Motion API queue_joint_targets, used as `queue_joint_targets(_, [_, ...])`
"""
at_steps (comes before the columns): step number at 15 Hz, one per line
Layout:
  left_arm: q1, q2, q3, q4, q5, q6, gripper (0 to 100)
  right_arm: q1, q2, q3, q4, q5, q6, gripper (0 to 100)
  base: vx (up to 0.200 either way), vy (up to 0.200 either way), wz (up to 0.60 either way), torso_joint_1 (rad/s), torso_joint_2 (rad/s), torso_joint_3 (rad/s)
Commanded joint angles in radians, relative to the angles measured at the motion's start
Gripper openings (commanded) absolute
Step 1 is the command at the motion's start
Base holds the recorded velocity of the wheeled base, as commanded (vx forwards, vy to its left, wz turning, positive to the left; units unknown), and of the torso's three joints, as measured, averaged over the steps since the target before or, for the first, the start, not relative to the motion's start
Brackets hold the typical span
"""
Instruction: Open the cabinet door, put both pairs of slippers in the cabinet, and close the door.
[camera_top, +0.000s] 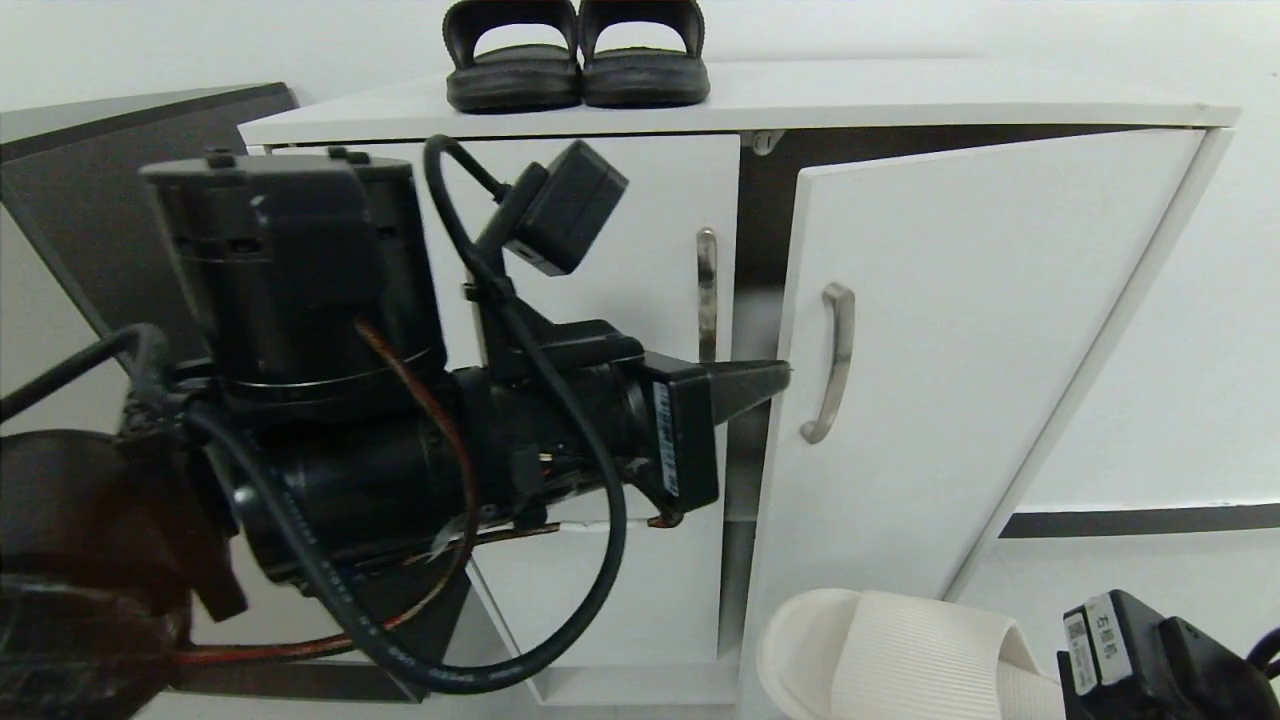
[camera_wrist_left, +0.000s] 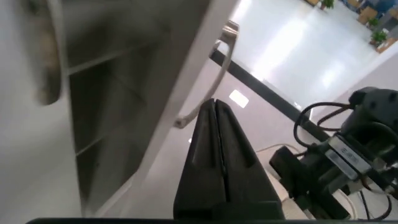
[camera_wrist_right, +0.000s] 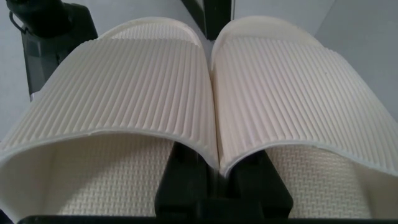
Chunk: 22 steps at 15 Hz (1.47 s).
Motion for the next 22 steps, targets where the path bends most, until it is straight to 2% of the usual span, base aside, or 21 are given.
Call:
queue_joint_targets(1, [0.028, -0.065, 0.039, -0.028, -0.002, -0.006, 0, 0.000, -0.001, 0.003, -0.001, 0.001, -0.001, 0, 0.000, 0.000, 0.00, 0.000, 0.00, 0.000])
queue_joint_targets(4, [0.064, 0.001, -0.010, -0.040, -0.002, -0.014, 0, 0.000, -0.001, 0.003, -0.001, 0.001, -0.001, 0, 0.000, 0.000, 0.00, 0.000, 0.00, 0.000])
queue_joint_targets(9, [0.065, 0.167, -0.148, -0.040, 0.001, -0.013, 0, 0.031, 0.027, 0.008, 0.002, -0.007, -0.001, 0, 0.000, 0.000, 0.00, 0.000, 0.00, 0.000])
queue_joint_targets(12, [0.074, 0.219, -0.200, -0.040, -0.004, -0.013, 0, 0.031, 0.034, 0.009, 0.002, -0.007, -0.001, 0, 0.000, 0.000, 0.00, 0.000, 0.00, 0.000])
queue_joint_targets(15, [0.074, 0.237, -0.228, -0.020, -0.001, -0.014, 0, 0.035, 0.050, 0.020, 0.002, -0.007, -0.001, 0, 0.000, 0.000, 0.00, 0.000, 0.00, 0.000])
queue_joint_targets(17, [0.073, 0.234, -0.229, -0.008, -0.001, -0.025, 0, 0.039, 0.061, 0.021, 0.002, -0.008, 0.000, 0, 0.000, 0.000, 0.00, 0.000, 0.00, 0.000])
queue_joint_targets(22, [0.068, 0.214, -0.222, -0.008, 0.013, -0.023, 0, 0.045, 0.077, 0.018, 0.002, -0.007, 0.005, 0, -0.040, 0.000, 0.00, 0.001, 0.00, 0.001])
